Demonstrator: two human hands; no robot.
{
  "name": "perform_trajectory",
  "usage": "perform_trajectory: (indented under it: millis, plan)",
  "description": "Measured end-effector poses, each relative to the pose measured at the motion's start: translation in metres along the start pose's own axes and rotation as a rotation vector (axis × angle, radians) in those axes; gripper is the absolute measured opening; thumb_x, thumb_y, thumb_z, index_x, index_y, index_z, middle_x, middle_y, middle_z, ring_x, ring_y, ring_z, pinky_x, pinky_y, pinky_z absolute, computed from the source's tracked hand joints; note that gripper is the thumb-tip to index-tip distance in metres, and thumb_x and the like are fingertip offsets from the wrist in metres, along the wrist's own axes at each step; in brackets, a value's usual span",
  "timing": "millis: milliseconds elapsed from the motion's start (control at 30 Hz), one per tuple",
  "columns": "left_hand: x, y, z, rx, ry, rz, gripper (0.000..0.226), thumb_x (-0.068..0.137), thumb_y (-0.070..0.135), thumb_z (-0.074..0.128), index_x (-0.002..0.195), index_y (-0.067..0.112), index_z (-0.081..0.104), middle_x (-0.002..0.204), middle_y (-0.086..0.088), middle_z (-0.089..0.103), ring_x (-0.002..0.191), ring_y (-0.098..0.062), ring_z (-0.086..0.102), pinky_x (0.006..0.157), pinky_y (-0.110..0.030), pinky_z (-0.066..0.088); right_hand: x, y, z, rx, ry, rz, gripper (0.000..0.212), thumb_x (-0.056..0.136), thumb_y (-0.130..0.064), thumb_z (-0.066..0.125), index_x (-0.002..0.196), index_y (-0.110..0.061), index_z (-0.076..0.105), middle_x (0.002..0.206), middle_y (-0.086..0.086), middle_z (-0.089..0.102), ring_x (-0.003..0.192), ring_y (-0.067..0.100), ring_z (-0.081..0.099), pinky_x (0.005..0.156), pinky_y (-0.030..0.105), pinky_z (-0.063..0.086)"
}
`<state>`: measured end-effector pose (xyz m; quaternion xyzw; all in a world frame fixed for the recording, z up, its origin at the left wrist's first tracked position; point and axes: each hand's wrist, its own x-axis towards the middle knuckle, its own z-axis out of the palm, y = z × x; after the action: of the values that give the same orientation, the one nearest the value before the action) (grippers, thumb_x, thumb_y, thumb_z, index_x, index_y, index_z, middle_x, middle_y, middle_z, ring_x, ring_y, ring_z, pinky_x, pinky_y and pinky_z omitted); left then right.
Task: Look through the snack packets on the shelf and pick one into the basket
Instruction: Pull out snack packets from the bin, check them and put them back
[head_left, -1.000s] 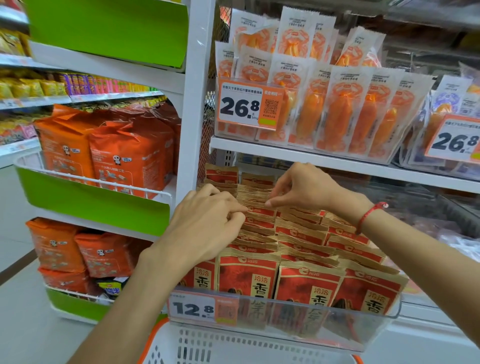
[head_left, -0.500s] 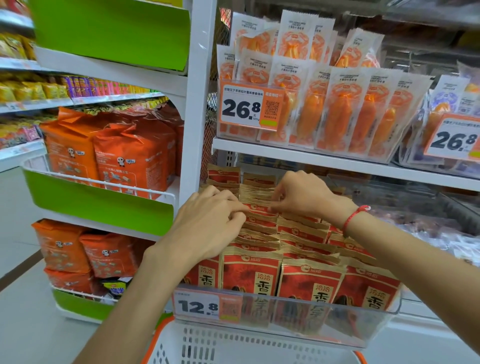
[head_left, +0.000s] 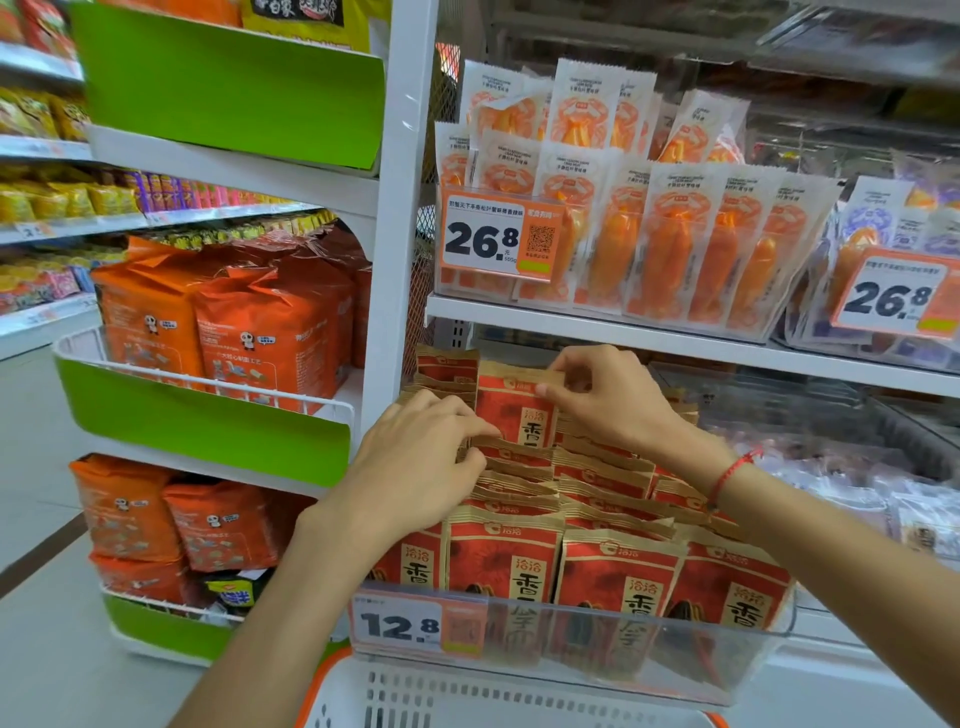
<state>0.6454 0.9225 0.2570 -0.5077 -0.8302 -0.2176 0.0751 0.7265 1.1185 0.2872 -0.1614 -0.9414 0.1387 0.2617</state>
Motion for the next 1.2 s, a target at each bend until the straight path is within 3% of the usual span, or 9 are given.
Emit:
perform_trajectory:
  millis: [100, 300, 400, 500, 633, 733, 867, 1067, 1200]
  plan:
    - [0.001, 0.0, 0.0, -0.002, 0.01, 0.003, 0.038, 0.101, 0.031, 0.04, 0.136, 0.039, 0.05, 0.133, 0.019, 0.049, 0.126, -0.006, 0.034, 0.106, -0.031, 0.026, -0.001, -0.007, -0.007, 0.217, 0.105, -0.087, 0.013, 0.093, -0.028, 0.063, 0.092, -0.016, 0.061, 0.089, -0.004, 0.072, 0.083, 0.01, 0.067, 0.076, 0.04, 0.058]
    - [0.002, -0.001, 0.005, -0.068, 0.09, -0.081, 0.031, 0.098, 0.033, 0.049, 0.128, 0.038, 0.056, 0.124, 0.017, 0.057, 0.123, -0.009, 0.043, 0.095, -0.032, 0.038, -0.009, -0.025, -0.013, 0.344, 0.208, -0.23, 0.012, 0.101, -0.029, 0.051, 0.101, -0.016, 0.05, 0.096, -0.003, 0.072, 0.083, 0.013, 0.069, 0.065, 0.047, 0.057]
    - [0.004, -0.005, 0.008, -0.203, 0.256, -0.229, 0.032, 0.091, 0.039, 0.062, 0.119, 0.031, 0.05, 0.104, 0.018, 0.057, 0.105, -0.008, 0.054, 0.072, -0.028, 0.04, -0.013, -0.028, -0.014, 0.311, 0.174, -0.287, 0.015, 0.101, -0.029, 0.05, 0.104, -0.015, 0.05, 0.097, -0.002, 0.071, 0.087, 0.014, 0.069, 0.067, 0.046, 0.058]
    - [0.006, -0.006, 0.006, -0.208, 0.351, -0.225, 0.047, 0.086, 0.042, 0.069, 0.124, 0.025, 0.047, 0.107, 0.014, 0.055, 0.104, -0.011, 0.052, 0.072, -0.028, 0.038, -0.019, -0.037, -0.018, 0.151, 0.134, -0.401, 0.016, 0.1, -0.037, 0.047, 0.105, -0.023, 0.05, 0.094, -0.004, 0.072, 0.082, 0.017, 0.069, 0.064, 0.045, 0.056]
    - [0.005, 0.002, -0.003, -0.318, 0.43, -0.188, 0.034, 0.087, 0.039, 0.069, 0.118, 0.027, 0.061, 0.11, 0.007, 0.068, 0.107, -0.016, 0.06, 0.075, -0.03, 0.044, -0.027, -0.049, -0.025, 0.081, 0.2, -0.464, 0.015, 0.098, -0.037, 0.047, 0.107, -0.026, 0.05, 0.088, -0.004, 0.07, 0.075, 0.024, 0.067, 0.06, 0.045, 0.054]
    - [0.002, 0.009, -0.015, -0.408, 0.538, -0.158, 0.031, 0.087, 0.036, 0.069, 0.117, 0.029, 0.063, 0.11, 0.011, 0.07, 0.104, -0.012, 0.062, 0.079, -0.027, 0.044, -0.033, -0.055, -0.039, 0.234, 0.204, -0.383, 0.025, 0.096, -0.036, 0.057, 0.117, -0.028, 0.046, 0.104, -0.006, 0.07, 0.093, 0.015, 0.068, 0.076, 0.044, 0.056]
    - [-0.006, 0.023, -0.039, -0.469, 0.635, -0.137, 0.026, 0.088, 0.034, 0.068, 0.113, 0.029, 0.063, 0.102, 0.02, 0.067, 0.095, 0.0, 0.058, 0.083, -0.025, 0.045, -0.041, -0.055, -0.053, 0.3, 0.073, -0.226, 0.039, 0.095, -0.027, 0.061, 0.13, -0.02, 0.047, 0.123, -0.01, 0.063, 0.117, 0.005, 0.056, 0.1, 0.034, 0.046]
    - [-0.039, 0.041, -0.059, -0.632, 0.537, -0.092, 0.033, 0.087, 0.037, 0.068, 0.119, 0.031, 0.061, 0.105, 0.022, 0.068, 0.098, 0.004, 0.064, 0.088, -0.03, 0.052, -0.074, -0.074, -0.069, 0.428, 0.171, -0.239, 0.017, 0.096, -0.026, 0.059, 0.113, -0.023, 0.06, 0.107, -0.013, 0.067, 0.102, 0.003, 0.061, 0.086, 0.012, 0.045]
    - [-0.07, 0.057, -0.06, -0.851, 0.352, -0.103, 0.028, 0.088, 0.026, 0.067, 0.116, 0.029, 0.062, 0.103, 0.02, 0.067, 0.089, 0.01, 0.064, 0.071, -0.006, 0.049, -0.111, -0.086, -0.061, 0.724, 0.209, -0.153, 0.014, 0.097, -0.023, 0.058, 0.108, -0.018, 0.064, 0.101, -0.009, 0.07, 0.094, 0.003, 0.066, 0.079, 0.017, 0.051]
